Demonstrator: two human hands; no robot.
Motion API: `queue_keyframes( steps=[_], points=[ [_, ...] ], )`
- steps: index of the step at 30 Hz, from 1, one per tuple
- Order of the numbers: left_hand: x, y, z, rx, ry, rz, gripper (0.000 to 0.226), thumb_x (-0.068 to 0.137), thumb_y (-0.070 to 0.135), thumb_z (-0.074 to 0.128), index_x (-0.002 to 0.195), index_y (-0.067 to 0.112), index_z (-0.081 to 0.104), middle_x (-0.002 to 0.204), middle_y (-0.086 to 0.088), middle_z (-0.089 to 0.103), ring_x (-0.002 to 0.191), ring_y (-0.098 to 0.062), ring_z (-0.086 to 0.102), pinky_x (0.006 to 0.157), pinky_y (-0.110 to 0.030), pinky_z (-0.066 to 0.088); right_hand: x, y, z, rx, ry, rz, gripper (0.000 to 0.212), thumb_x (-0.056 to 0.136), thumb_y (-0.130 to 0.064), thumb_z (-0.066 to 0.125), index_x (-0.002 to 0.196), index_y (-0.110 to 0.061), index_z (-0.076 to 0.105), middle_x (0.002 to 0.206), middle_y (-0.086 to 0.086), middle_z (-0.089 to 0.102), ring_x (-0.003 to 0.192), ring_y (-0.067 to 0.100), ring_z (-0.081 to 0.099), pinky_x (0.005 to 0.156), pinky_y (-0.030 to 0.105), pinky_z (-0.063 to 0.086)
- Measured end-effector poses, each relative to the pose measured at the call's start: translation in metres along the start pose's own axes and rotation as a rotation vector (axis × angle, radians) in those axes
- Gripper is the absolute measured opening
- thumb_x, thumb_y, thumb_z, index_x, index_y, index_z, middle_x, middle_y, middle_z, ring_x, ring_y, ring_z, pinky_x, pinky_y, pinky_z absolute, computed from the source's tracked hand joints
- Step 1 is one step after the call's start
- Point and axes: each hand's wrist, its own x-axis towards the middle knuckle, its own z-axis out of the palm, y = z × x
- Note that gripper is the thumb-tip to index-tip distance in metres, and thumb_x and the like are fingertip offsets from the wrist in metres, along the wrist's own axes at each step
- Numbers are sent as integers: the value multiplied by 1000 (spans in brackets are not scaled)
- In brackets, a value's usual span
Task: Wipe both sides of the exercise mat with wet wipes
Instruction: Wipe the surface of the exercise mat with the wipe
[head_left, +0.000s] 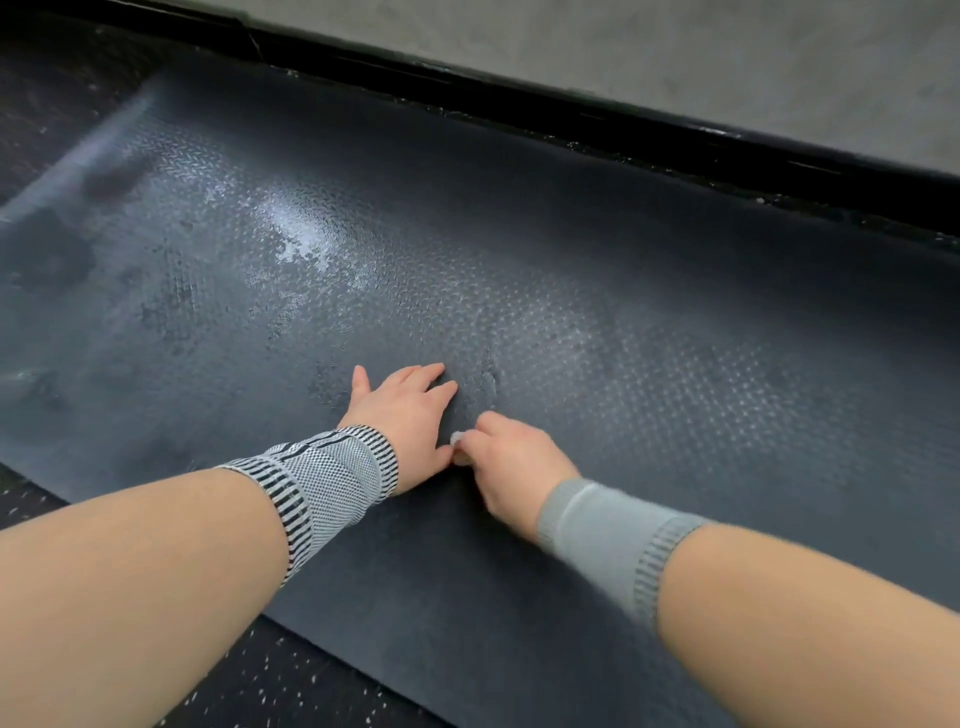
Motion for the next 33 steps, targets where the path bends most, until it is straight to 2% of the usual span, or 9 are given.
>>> queue_keyframes(
  steps=[3,7,9,15,17,22,29,31,33],
  points=[
    [-5,-3,4,16,-22,16,75,92,52,52,154,27,19,163,6,7,149,-16,8,116,-64,7,1,50,-25,-114,30,87,32,90,-14,49,118,-26,60,116,0,51,107,22,55,89,29,41],
    [-14,-9,8,35,-36,42,74,92,51,52,154,28,18,163,6,6,149,-16,8,115,-64,6,-2,93,-43,-61,290,654,26,89,-12,48,111,-16,61,115,7,52,104,29,56,85,30,41],
    [-16,-10,9,31,-40,44,75,92,50,52,155,28,17,163,6,5,150,-15,7,115,-64,6,3,61,-29,14,240,618,25,87,-10,49,105,-22,63,113,6,54,103,28,57,85,28,41],
    [-18,-8,9,28,-38,45,77,91,48,54,155,27,17,163,5,4,150,-15,6,116,-63,7,-18,-5,6,12,-57,-61,28,88,-11,54,114,-20,59,111,5,48,99,27,54,82,33,42],
    [-22,-11,10,40,-49,52,76,91,47,54,155,28,17,163,5,4,150,-16,6,116,-64,7,-19,27,-5,-69,-30,5,31,89,-13,52,118,-21,58,114,4,48,102,27,54,84,32,41],
    [-29,-17,15,66,-64,53,77,92,48,54,155,29,15,163,5,4,150,-16,6,116,-63,7,-15,55,-17,-25,240,558,24,90,-15,47,111,-18,58,113,5,50,102,29,56,83,31,41],
    [-30,-13,11,77,-61,64,77,90,50,56,154,27,19,163,4,5,150,-17,7,116,-64,8,-25,-16,9,5,-28,38,26,91,-13,50,115,-20,55,113,3,46,100,26,54,81,31,42],
    [-33,-16,14,82,-71,70,78,90,52,55,154,28,19,163,4,5,150,-17,7,116,-64,8,-21,17,-6,-97,3,136,26,91,-14,49,116,-21,56,115,1,47,104,25,55,83,31,42],
    [-38,-19,17,89,-91,76,79,90,55,55,155,28,17,163,5,3,150,-16,6,116,-64,7,-20,51,-22,-94,133,436,23,91,-14,49,112,-17,57,116,4,50,104,27,56,84,31,43]
  ],
)
